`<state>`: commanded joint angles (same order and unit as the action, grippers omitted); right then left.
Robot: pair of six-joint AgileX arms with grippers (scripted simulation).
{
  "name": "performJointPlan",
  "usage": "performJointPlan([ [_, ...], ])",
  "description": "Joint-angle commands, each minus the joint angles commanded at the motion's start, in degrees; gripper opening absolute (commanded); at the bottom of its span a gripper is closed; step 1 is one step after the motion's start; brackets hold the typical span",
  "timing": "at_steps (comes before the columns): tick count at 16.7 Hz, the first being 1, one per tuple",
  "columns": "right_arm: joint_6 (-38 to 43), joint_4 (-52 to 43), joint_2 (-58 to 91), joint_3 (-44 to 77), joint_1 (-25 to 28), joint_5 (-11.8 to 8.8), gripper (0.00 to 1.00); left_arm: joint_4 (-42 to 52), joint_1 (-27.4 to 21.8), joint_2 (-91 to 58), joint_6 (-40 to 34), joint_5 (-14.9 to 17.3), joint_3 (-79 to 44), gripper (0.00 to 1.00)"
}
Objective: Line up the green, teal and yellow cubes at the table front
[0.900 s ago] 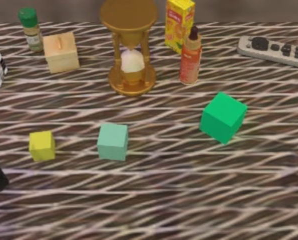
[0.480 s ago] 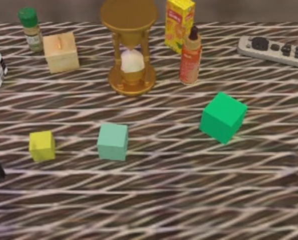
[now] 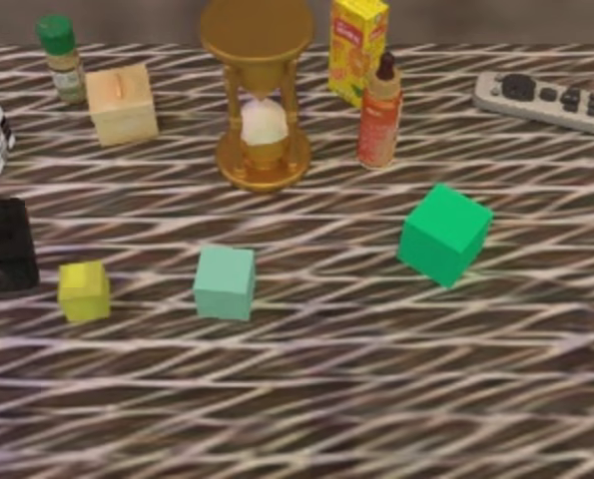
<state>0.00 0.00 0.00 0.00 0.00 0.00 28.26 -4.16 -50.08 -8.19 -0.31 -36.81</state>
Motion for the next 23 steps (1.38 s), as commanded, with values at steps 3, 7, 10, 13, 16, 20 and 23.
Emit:
performJointPlan([
  [3,0.00,0.00,0.00,0.00,0.00,0.00,1.00,10.18,-1.60,-18.03,-2.69,0.02,-11.91,1.00],
  [7,0.00,0.00,0.00,0.00,0.00,0.00,1.00,21.62,-3.40,-39.36,-5.94,0.11,-26.60,1.00],
  [10,0.00,0.00,0.00,0.00,0.00,0.00,1.00,27.46,-4.33,-51.37,-7.89,0.22,-35.59,1.00],
  [13,0.00,0.00,0.00,0.00,0.00,0.00,1.00,30.68,-4.85,-58.59,-9.18,0.33,-41.68,1.00],
  [16,0.00,0.00,0.00,0.00,0.00,0.00,1.00,31.47,-4.98,-60.49,-9.56,0.37,-43.49,1.00],
  [20,0.00,0.00,0.00,0.00,0.00,0.00,1.00,31.34,-4.67,-60.32,-9.50,0.37,-43.33,1.00],
  [23,0.00,0.00,0.00,0.00,0.00,0.00,1.00,29.03,-4.79,-61.45,-9.36,0.38,-41.80,1.00],
])
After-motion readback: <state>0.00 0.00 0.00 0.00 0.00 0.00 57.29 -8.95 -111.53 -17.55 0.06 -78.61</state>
